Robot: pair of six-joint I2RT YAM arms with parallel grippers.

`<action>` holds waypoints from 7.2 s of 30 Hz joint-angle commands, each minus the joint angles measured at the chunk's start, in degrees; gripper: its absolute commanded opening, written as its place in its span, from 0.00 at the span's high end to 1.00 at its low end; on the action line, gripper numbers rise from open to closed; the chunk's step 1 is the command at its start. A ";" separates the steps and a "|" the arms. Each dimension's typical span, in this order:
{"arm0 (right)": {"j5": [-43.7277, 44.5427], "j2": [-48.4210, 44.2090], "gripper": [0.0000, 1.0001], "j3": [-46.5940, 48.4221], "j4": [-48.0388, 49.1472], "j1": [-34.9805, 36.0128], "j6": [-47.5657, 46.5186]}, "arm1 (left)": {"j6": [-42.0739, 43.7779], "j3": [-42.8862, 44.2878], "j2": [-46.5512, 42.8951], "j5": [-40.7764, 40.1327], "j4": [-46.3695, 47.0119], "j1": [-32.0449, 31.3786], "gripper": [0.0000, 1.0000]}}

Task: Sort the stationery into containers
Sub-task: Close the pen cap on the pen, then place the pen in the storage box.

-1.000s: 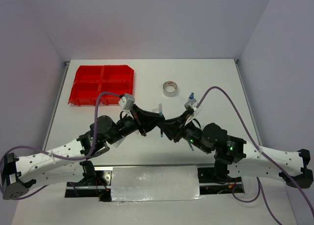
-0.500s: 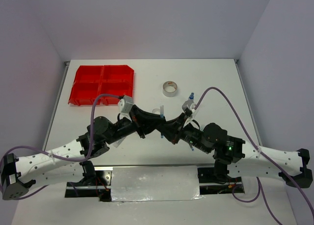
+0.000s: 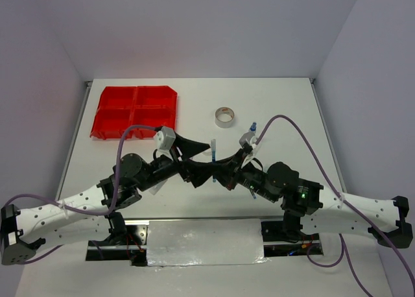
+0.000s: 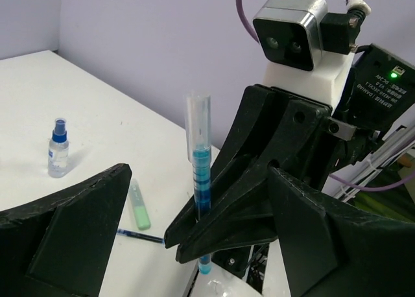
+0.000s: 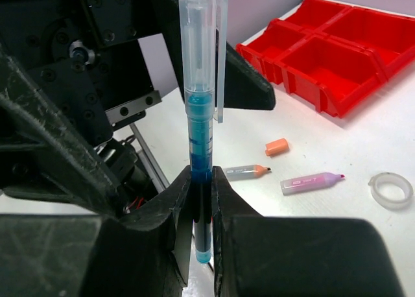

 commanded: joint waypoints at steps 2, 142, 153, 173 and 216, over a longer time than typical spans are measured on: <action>0.04 1.26 1.00 2.44 1.52 0.05 -0.95 | 3.09 5.00 -0.94 -5.29 -4.41 -0.58 0.01; -7.35 19.01 1.00 30.12 -5.15 -5.22 -7.27 | -1.48 13.90 -0.59 -13.84 -27.01 -3.22 1.00; -4.54 20.43 1.00 41.57 -5.61 -7.07 -9.66 | -6.84 0.63 -2.16 -8.74 -22.17 -3.30 1.00; -14.38 21.74 1.00 26.97 -3.93 -6.19 -7.98 | -7.37 16.27 -3.31 -28.95 -35.53 -3.30 0.95; -2.78 -10.95 0.00 3.23 -20.53 -11.82 3.97 | -34.88 12.75 49.86 -29.48 10.34 50.22 0.76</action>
